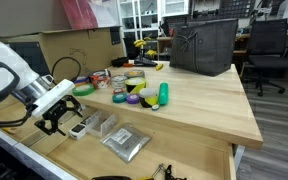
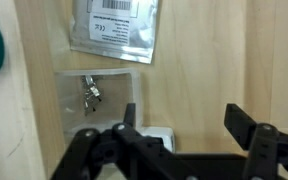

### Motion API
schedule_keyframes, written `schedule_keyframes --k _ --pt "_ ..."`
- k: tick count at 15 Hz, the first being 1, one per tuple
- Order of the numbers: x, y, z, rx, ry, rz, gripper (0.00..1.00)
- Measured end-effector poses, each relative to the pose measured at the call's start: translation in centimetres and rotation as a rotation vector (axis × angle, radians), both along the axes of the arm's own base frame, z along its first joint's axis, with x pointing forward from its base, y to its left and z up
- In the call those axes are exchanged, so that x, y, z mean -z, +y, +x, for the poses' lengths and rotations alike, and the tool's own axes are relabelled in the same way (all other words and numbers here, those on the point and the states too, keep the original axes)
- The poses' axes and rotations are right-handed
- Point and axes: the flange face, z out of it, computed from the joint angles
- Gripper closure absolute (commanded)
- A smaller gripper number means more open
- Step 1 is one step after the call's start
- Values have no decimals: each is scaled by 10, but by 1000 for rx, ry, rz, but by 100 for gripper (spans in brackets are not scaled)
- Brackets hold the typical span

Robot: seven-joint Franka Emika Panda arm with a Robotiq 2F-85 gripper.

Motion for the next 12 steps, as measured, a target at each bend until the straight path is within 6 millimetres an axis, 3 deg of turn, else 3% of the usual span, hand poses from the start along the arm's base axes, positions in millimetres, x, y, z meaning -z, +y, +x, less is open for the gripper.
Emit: schedule_keyframes --k 3,7,12 --pt "-28 14 2 -35 -28 -21 0" --pt "-78 25 22 -5 -67 -26 0" --pt "-166 25 46 201 -57 117 0"
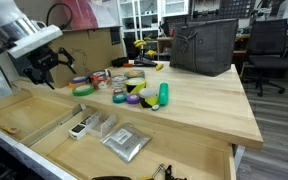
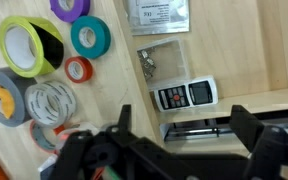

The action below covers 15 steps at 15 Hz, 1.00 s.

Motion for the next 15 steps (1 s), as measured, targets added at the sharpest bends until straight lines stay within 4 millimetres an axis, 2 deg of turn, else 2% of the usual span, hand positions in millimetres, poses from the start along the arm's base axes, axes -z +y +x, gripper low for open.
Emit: schedule_keyframes --k 3,6,9,15 --pt "-56 -16 5 137 22 73 0" --pt "-96 -30 6 266 55 120 0" --pt "-118 -32 4 408 127 146 0" --pt "-155 -1 -1 660 291 174 0"
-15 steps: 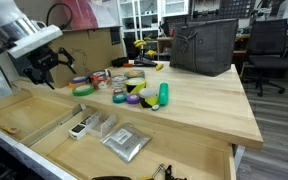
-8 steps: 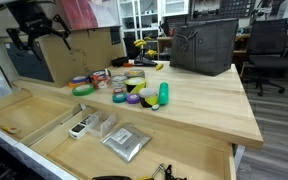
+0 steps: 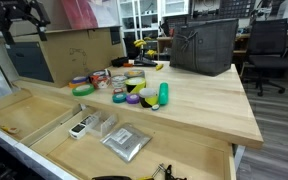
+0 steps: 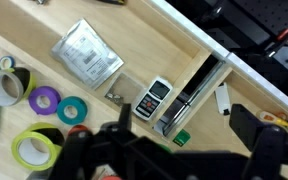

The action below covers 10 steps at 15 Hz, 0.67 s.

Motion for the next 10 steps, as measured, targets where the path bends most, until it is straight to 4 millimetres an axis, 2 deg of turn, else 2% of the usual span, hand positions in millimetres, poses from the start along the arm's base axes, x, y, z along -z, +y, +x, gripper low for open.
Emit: schedule_keyframes --k 5,10 --pt "-31 18 -7 172 56 13 0" --pt "-51 22 -23 287 50 14 0"
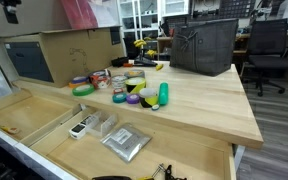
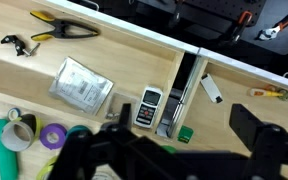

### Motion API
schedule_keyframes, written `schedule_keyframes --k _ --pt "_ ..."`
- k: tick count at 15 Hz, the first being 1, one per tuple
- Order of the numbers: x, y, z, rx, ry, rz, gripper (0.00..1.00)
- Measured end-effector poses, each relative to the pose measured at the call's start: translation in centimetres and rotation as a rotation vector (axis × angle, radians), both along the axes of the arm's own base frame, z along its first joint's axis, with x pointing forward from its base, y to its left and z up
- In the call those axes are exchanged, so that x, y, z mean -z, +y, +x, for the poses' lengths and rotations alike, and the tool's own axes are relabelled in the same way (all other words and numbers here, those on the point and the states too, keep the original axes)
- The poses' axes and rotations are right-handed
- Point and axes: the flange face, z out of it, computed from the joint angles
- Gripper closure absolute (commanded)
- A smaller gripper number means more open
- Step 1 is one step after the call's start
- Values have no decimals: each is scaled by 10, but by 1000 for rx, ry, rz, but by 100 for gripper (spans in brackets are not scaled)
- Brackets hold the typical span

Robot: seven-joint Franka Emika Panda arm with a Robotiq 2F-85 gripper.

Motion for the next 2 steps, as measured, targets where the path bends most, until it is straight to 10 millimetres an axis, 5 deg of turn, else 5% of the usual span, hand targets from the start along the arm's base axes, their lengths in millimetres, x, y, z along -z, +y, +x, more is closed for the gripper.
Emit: schedule_keyframes --k 2 --pt "-6 0 -5 5 -11 -1 0"
